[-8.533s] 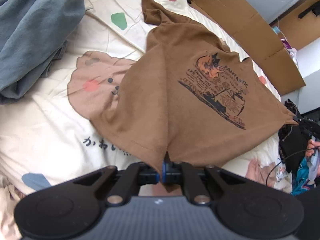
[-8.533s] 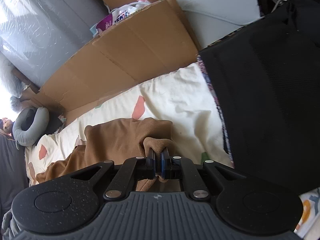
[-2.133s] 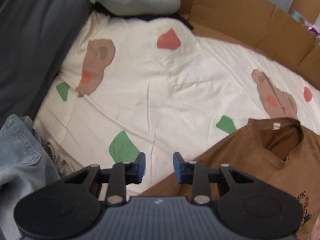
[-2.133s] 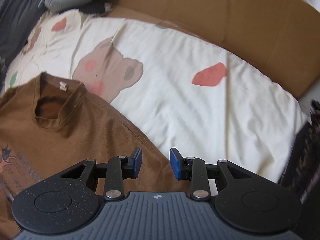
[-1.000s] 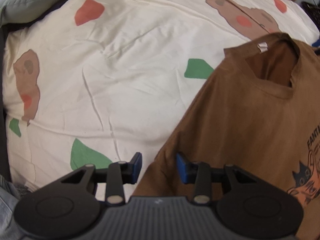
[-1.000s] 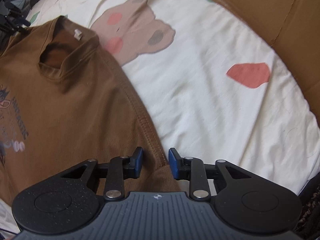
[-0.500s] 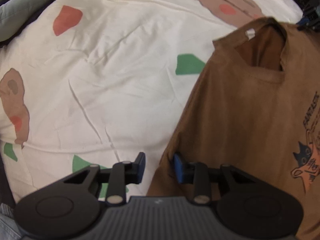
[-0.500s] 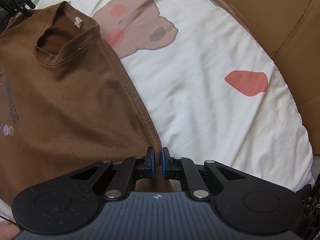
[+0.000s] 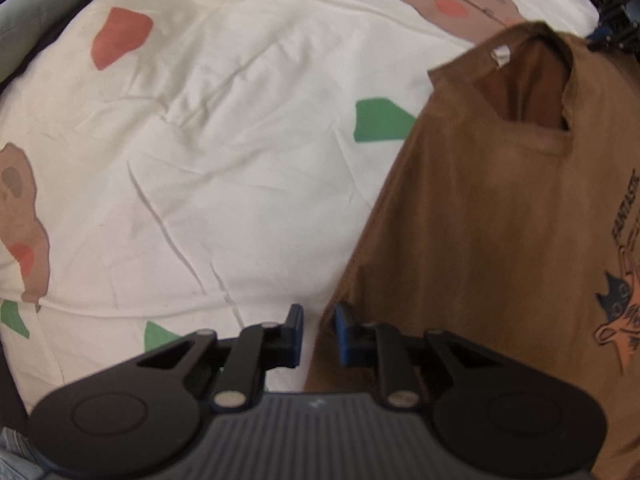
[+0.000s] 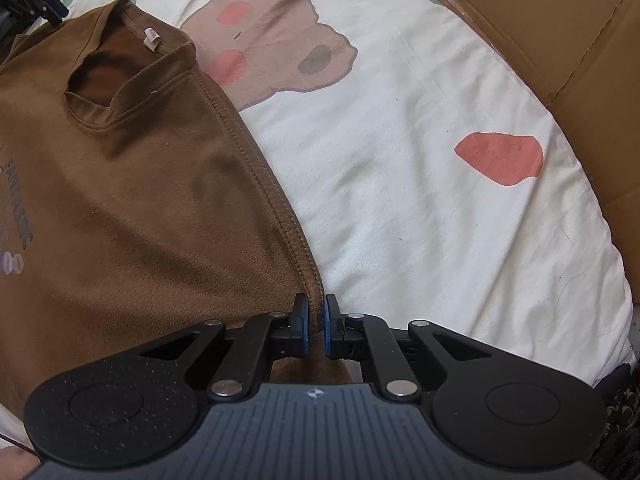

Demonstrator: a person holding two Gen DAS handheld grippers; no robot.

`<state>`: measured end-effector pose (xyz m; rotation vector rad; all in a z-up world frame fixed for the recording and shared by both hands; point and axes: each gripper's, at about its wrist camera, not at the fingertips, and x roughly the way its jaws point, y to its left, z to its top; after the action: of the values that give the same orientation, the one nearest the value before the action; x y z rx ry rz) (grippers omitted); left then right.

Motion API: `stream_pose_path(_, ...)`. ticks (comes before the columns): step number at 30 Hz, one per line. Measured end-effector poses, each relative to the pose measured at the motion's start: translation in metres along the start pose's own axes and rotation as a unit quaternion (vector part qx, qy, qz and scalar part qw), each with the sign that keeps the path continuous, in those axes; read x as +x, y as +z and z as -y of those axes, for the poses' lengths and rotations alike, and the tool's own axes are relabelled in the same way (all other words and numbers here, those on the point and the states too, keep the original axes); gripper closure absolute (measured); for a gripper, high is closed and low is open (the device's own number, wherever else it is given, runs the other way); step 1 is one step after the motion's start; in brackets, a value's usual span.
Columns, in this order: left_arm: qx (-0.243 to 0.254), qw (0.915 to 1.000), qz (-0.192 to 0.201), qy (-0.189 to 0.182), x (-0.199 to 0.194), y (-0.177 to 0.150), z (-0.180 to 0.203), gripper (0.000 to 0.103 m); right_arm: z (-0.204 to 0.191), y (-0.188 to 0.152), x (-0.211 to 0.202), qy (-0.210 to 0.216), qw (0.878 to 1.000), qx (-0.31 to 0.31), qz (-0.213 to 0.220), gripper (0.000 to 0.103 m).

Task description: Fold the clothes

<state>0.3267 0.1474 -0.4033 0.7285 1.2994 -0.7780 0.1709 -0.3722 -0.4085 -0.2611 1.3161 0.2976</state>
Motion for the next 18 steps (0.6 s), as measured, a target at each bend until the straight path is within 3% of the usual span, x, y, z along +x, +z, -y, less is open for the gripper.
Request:
stream_pose_path(13, 0.037, 0.9989, -0.018, 0.020, 0.010, -0.001, 0.019, 0.088, -0.005, 0.002, 0.000, -0.008, 1.000, 0.007, -0.001, 0.098)
stream_pose_path(18, 0.023, 0.9994, -0.011, 0.022, 0.009, -0.007, 0.017, 0.088, -0.015, 0.001, 0.001, -0.035, 0.999, 0.006, 0.000, 0.098)
